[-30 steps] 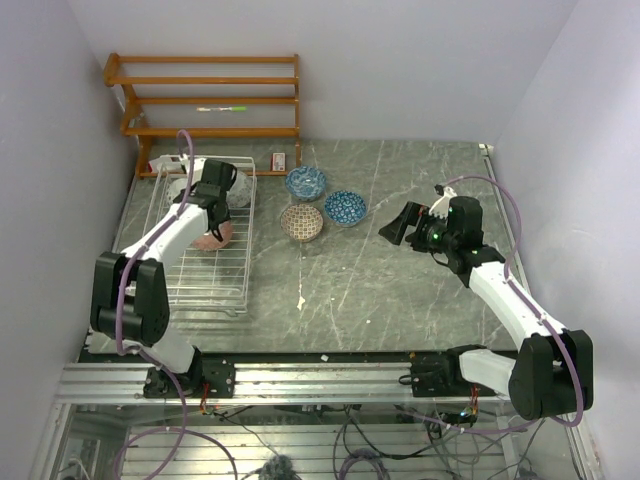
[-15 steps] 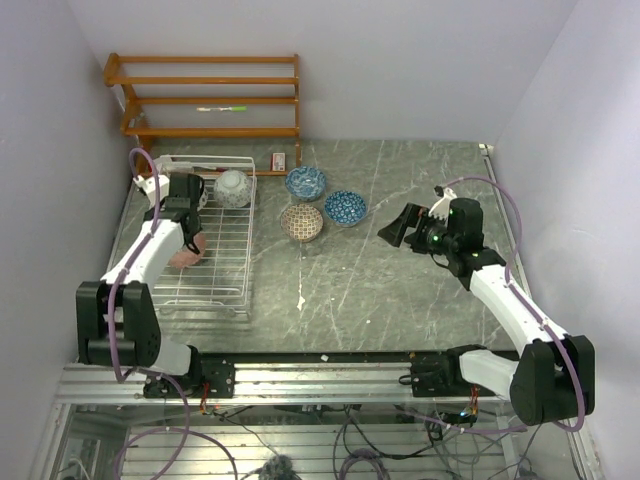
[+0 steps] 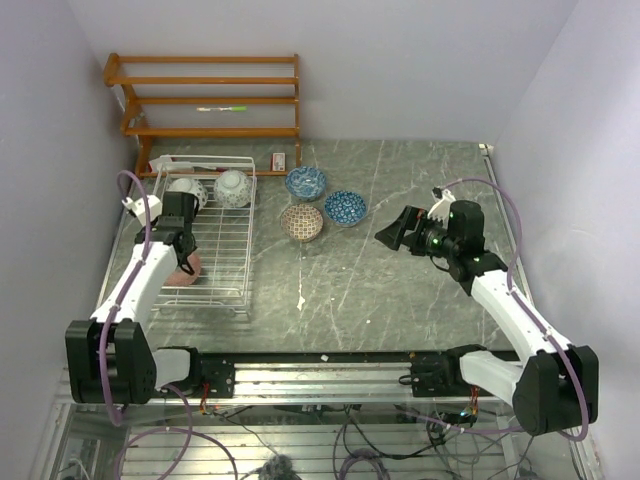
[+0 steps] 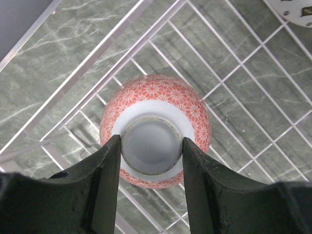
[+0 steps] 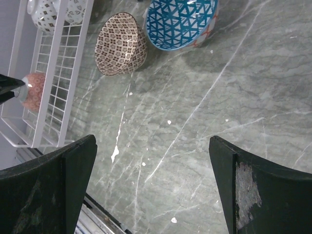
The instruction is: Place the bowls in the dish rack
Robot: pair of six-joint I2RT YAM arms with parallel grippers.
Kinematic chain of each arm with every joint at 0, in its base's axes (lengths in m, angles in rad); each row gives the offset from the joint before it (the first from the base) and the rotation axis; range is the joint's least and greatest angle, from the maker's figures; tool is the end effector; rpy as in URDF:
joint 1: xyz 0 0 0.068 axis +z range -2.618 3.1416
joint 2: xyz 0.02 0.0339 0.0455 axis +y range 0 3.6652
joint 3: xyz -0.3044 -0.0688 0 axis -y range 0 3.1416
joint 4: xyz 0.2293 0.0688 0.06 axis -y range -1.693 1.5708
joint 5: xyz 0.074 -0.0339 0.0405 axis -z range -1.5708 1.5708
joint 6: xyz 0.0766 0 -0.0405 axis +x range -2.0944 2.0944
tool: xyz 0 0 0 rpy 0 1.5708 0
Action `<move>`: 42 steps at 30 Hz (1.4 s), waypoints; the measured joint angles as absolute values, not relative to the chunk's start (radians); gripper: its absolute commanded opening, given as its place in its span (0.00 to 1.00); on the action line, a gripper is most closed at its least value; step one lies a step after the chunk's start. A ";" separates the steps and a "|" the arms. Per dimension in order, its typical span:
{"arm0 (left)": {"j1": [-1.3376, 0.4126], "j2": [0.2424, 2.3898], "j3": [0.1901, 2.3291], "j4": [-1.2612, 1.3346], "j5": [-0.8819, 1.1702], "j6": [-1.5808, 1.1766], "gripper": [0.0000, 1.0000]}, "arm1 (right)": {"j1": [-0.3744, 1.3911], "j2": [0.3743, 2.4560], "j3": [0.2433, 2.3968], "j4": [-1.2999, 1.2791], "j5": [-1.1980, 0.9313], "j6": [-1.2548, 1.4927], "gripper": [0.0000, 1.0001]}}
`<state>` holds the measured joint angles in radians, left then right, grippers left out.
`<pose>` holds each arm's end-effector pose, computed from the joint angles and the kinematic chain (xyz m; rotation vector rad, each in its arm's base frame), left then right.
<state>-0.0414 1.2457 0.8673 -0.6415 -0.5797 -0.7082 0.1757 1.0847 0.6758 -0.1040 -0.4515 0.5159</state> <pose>0.2318 0.0324 0.2553 -0.9752 2.1984 0.4172 0.2271 0.0743 0.2764 0.0788 2.1491 0.8828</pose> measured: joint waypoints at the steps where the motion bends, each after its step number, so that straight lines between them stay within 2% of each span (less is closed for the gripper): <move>1: -0.036 1.237 0.864 -0.655 -0.579 -0.712 0.42 | 0.178 1.078 0.676 -0.105 -0.453 0.516 1.00; 9: -0.010 1.134 0.802 -0.709 -0.574 -0.738 0.43 | 0.198 1.042 0.676 -0.124 -0.458 0.517 1.00; 31: 0.052 1.105 0.798 -0.752 -0.553 -0.897 0.46 | 0.222 0.931 0.624 -0.146 -0.457 0.540 1.00; 33: 0.055 1.087 0.789 -0.751 -0.551 -0.913 0.56 | 0.222 0.931 0.624 -0.148 -0.456 0.540 1.00; 42: 0.062 1.058 0.794 -0.756 -0.497 -0.924 0.61 | 0.223 0.915 0.624 -0.173 -0.432 0.541 1.00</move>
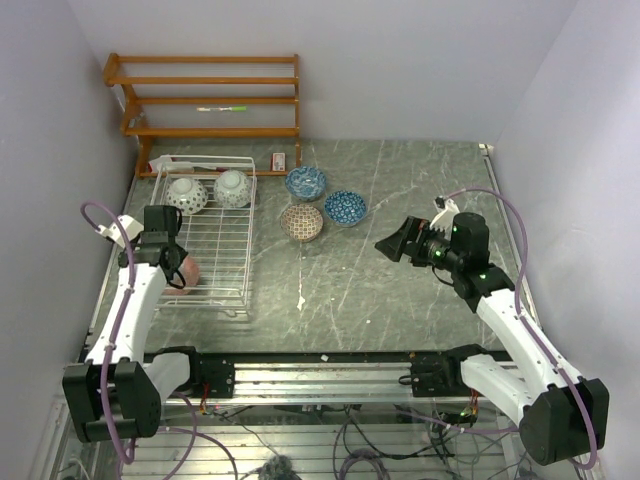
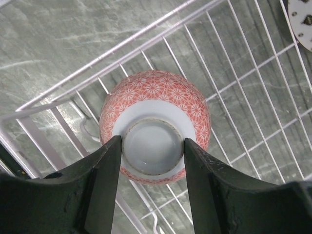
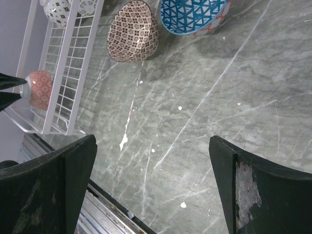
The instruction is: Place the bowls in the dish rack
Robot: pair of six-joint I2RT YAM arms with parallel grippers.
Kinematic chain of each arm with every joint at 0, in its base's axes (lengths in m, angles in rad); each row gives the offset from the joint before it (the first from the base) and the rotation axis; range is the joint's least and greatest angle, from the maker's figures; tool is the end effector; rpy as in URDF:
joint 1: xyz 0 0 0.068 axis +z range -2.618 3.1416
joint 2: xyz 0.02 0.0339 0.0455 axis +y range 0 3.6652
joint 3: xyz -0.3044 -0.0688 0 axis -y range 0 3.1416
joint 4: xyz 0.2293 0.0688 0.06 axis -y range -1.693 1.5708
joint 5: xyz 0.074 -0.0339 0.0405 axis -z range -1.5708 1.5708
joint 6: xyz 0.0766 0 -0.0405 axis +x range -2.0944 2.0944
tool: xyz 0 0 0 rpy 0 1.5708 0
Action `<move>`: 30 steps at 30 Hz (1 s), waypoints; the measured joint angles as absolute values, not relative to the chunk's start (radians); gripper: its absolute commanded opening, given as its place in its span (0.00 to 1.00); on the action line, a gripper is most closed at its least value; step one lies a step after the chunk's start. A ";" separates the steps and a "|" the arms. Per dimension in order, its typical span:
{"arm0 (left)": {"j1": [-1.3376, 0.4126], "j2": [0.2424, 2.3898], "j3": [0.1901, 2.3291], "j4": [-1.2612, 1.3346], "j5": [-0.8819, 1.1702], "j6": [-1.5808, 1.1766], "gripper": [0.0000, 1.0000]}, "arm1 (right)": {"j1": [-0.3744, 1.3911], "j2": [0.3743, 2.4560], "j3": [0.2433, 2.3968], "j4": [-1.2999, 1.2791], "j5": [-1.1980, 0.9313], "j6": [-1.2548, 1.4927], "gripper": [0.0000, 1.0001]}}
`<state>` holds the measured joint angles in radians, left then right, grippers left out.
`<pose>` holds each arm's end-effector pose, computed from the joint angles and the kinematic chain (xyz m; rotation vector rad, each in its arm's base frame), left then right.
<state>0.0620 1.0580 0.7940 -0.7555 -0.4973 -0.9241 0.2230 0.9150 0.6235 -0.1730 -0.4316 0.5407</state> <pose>0.1791 0.0477 0.2564 -1.3034 2.0573 0.2733 0.1876 0.0754 0.2820 0.0514 2.1130 0.9080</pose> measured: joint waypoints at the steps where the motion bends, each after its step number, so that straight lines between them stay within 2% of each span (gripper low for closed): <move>1: 0.062 1.055 0.797 -0.761 -0.486 -0.924 0.71 | 0.223 0.915 0.624 -0.178 -0.429 0.542 1.00; 2: 0.062 1.050 0.802 -0.769 -0.474 -0.924 0.74 | 0.223 0.915 0.625 -0.181 -0.425 0.542 1.00; 5: 0.062 1.016 0.812 -0.786 -0.450 -0.920 1.00 | 0.223 0.915 0.631 -0.193 -0.412 0.544 1.00; 10: 0.062 0.970 0.819 -0.805 -0.428 -0.904 0.99 | 0.223 0.912 0.636 -0.199 -0.396 0.550 1.00; 21: 0.047 1.016 0.825 -0.752 -0.318 -0.794 0.99 | 0.223 0.935 0.652 -0.216 -0.359 0.543 1.00; 30: -0.290 1.233 0.967 -0.657 -0.392 -0.765 0.99 | 0.223 1.000 0.654 -0.215 -0.329 0.531 1.00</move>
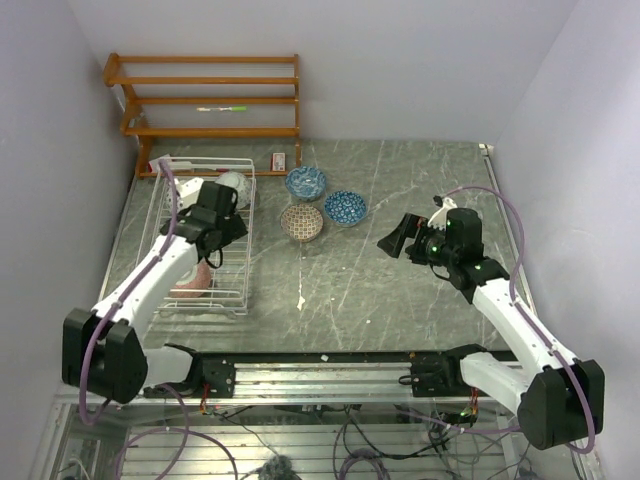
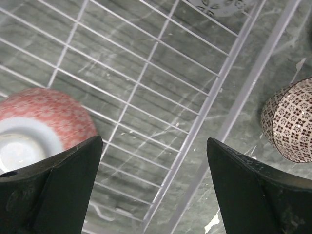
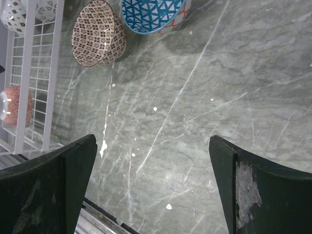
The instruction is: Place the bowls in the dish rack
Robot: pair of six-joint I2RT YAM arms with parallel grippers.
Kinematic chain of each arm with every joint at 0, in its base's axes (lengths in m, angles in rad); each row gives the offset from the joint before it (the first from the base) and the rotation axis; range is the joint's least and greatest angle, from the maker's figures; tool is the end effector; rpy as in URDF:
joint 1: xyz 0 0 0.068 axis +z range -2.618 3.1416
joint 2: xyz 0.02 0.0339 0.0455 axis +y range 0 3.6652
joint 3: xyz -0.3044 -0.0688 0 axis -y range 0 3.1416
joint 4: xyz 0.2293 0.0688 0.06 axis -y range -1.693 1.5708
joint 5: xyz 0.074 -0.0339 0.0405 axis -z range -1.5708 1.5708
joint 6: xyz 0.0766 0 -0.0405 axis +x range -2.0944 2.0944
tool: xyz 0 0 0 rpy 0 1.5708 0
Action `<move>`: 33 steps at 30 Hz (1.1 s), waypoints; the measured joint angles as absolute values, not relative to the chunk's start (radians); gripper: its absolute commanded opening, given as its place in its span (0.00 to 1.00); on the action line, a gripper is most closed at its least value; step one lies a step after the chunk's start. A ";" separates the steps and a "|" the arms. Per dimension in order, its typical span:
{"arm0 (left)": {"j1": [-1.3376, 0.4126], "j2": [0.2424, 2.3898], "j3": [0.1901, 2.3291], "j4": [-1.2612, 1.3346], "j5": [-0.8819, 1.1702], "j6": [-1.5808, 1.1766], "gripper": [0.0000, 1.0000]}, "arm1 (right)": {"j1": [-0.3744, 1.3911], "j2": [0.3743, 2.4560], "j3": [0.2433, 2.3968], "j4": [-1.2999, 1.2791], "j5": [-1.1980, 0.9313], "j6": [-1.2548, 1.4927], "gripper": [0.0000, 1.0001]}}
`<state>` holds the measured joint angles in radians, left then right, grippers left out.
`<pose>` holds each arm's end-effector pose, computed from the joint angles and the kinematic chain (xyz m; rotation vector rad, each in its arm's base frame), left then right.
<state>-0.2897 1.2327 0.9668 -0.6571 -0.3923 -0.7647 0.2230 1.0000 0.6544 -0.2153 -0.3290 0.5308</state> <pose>0.2416 -0.0415 0.2829 -0.7184 2.2891 0.0067 0.2048 0.0718 0.2705 0.1374 2.1983 0.7847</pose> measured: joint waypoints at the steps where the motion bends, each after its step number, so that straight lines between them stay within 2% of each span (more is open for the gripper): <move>1: -0.312 1.258 0.976 -0.641 -0.400 -0.763 0.99 | 0.223 1.003 0.654 -0.215 -0.324 0.529 1.00; 11: -0.360 1.402 0.954 -0.496 -0.448 -0.792 0.99 | 0.223 1.056 0.654 -0.196 -0.314 0.511 1.00; 16: -0.360 1.431 0.933 -0.502 -0.518 -0.844 0.99 | 0.223 1.077 0.654 -0.181 -0.315 0.501 1.00; 24: -0.352 1.419 0.881 -0.538 -0.604 -0.918 0.99 | 0.223 1.096 0.649 -0.158 -0.326 0.495 1.00; 33: -0.297 1.370 0.809 -0.579 -0.610 -0.950 0.99 | 0.223 1.096 0.638 -0.140 -0.334 0.492 1.00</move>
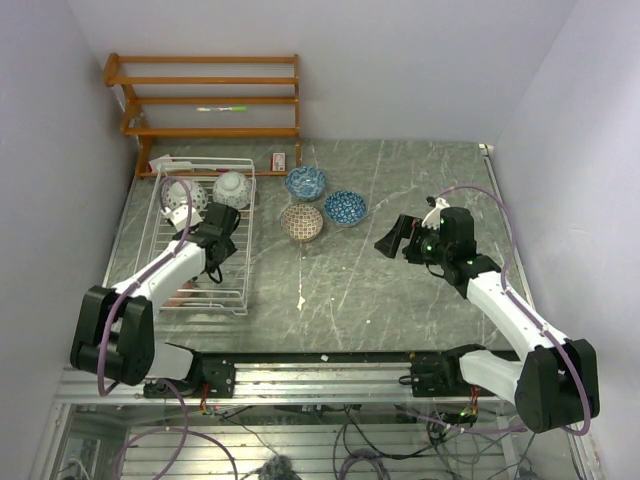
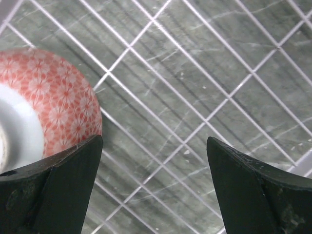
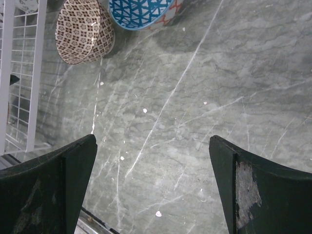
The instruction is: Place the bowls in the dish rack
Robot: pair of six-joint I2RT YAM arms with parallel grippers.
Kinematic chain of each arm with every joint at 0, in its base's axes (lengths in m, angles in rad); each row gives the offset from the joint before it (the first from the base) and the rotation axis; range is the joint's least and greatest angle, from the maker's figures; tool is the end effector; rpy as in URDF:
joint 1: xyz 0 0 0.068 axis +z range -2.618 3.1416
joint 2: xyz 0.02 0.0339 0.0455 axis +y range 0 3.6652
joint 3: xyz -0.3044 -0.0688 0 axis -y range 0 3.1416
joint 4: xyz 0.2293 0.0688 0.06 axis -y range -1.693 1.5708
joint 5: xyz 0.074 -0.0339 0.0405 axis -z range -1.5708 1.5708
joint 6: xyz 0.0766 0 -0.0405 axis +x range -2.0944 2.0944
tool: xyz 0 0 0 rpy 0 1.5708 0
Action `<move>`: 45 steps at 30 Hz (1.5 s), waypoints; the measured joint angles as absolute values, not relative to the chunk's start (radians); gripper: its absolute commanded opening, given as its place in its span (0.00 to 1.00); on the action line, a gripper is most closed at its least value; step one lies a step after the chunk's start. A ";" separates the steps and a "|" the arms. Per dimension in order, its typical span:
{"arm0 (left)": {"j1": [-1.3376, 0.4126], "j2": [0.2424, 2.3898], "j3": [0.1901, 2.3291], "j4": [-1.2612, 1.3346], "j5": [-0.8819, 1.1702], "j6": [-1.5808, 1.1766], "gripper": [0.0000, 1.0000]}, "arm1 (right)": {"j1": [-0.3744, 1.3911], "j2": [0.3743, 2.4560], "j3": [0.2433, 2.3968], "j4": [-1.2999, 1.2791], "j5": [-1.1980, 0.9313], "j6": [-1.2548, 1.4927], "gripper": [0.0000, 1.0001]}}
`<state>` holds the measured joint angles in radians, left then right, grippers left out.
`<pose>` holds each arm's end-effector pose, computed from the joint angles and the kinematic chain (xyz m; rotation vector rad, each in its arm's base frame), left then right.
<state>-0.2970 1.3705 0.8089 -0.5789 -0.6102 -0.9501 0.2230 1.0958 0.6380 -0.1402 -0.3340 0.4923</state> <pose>0.2448 -0.0290 0.2162 -0.9376 2.2473 0.3111 0.2226 0.0762 0.2543 0.1022 2.2321 0.7634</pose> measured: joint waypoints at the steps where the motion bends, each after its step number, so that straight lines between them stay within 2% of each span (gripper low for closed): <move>1: -0.290 1.356 0.799 -0.584 -0.611 -0.951 0.99 | 0.223 1.095 0.635 -0.139 -0.334 0.492 1.00; 14: -0.259 1.208 0.779 -0.601 -0.607 -0.904 0.99 | 0.223 1.095 0.616 -0.140 -0.340 0.491 1.00; 19: -0.275 1.153 0.836 -0.596 -0.583 -0.822 0.99 | 0.223 1.095 0.623 -0.147 -0.323 0.489 1.00; 26: -0.464 1.101 1.019 -0.534 -0.574 -0.677 0.99 | 0.223 1.104 0.646 -0.147 -0.305 0.493 1.00; 31: -0.705 1.287 1.172 -0.432 -0.601 -0.546 1.00 | 0.223 1.145 0.679 -0.147 -0.291 0.496 1.00; 33: -0.755 1.398 1.190 -0.356 -0.570 -0.471 0.95 | 0.223 1.153 0.695 -0.148 -0.279 0.498 1.00; 36: -0.768 1.560 1.201 -0.276 -0.508 -0.374 0.87 | 0.222 1.156 0.720 -0.149 -0.262 0.497 1.00; 41: -0.772 1.787 1.238 -0.230 -0.430 -0.265 0.86 | 0.215 1.159 0.759 -0.151 -0.232 0.493 1.00; 45: -0.775 1.890 1.284 -0.219 -0.416 -0.200 0.85 | 0.200 1.171 0.759 -0.150 -0.223 0.492 1.00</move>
